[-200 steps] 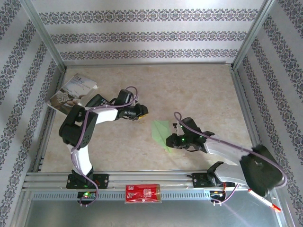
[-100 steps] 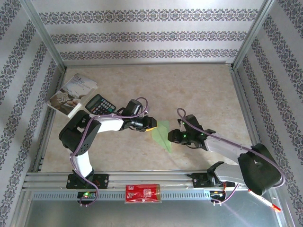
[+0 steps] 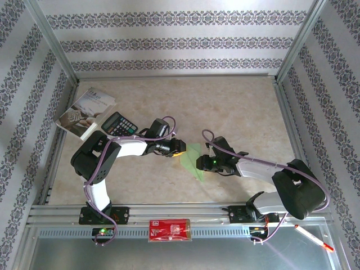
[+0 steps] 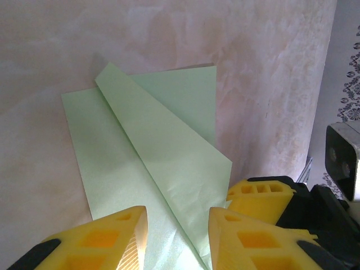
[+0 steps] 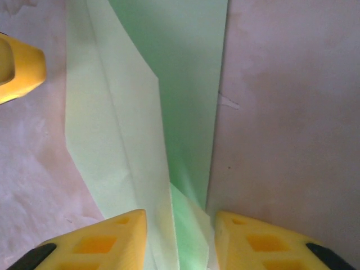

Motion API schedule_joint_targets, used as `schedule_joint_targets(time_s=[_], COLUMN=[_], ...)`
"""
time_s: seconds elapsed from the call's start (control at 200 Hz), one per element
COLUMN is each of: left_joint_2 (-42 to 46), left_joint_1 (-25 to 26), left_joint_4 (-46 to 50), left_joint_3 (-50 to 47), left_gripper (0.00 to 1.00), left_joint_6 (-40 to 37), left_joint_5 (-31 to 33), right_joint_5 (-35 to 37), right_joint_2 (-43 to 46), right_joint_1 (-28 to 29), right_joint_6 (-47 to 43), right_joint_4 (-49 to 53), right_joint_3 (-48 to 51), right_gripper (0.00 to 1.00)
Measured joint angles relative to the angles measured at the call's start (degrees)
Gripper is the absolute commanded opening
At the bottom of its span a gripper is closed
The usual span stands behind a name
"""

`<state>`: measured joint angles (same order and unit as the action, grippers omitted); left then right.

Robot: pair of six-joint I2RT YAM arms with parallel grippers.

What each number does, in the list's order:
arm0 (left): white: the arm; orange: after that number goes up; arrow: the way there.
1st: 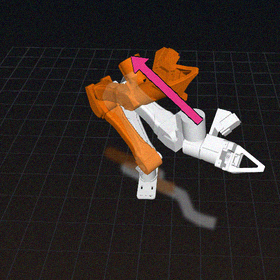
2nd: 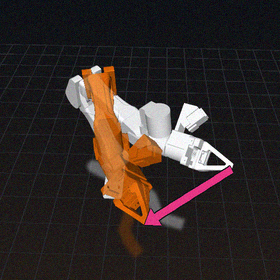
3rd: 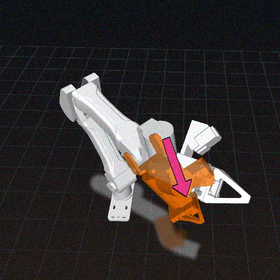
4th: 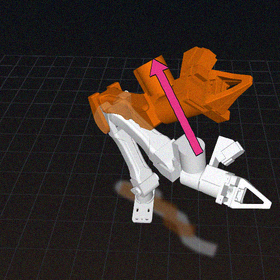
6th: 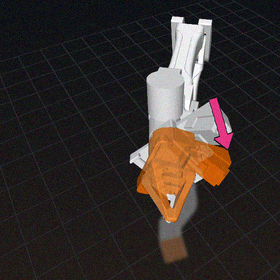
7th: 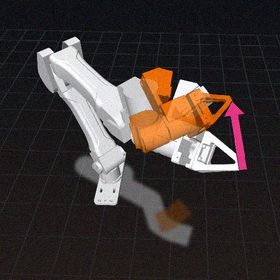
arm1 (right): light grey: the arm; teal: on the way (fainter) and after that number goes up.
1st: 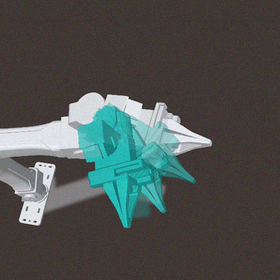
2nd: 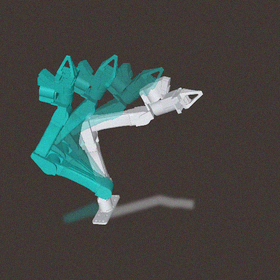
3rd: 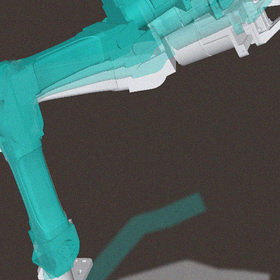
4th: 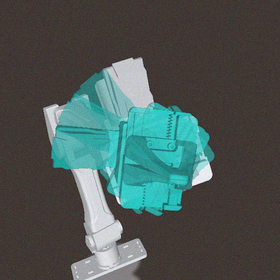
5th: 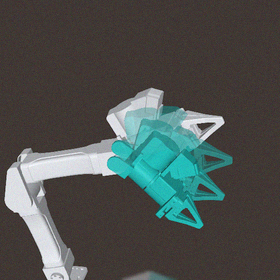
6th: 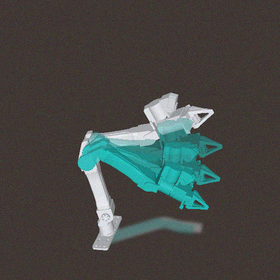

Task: Fold a paper plane with a square sheet of paper (pick it up from the middle)
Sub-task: Turn over the paper at the center of the table.

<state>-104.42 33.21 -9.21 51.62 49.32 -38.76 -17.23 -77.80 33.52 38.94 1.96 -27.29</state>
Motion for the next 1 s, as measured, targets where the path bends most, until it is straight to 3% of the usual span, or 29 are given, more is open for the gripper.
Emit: schedule_joint_targets(time_s=[0.719, 0.999], left_joint_2=[0.00, 0.00], left_joint_1=[0.00, -1.03], left_joint_4=[0.04, 0.09], left_joint_3=[0.00, -0.02], left_gripper=[0.33, 0.33], left_joint_6=[-0.04, -0.02], left_joint_5=[0.00, -0.02], right_joint_5=[-0.17, -0.35], right_joint_2=[-1.75, -3.04], right_joint_1=[0.74, 1.16], right_joint_6=[-0.35, -0.83], right_joint_4=[-4.61, -4.55], right_joint_3=[-1.40, -2.29], right_gripper=[0.16, 0.01])
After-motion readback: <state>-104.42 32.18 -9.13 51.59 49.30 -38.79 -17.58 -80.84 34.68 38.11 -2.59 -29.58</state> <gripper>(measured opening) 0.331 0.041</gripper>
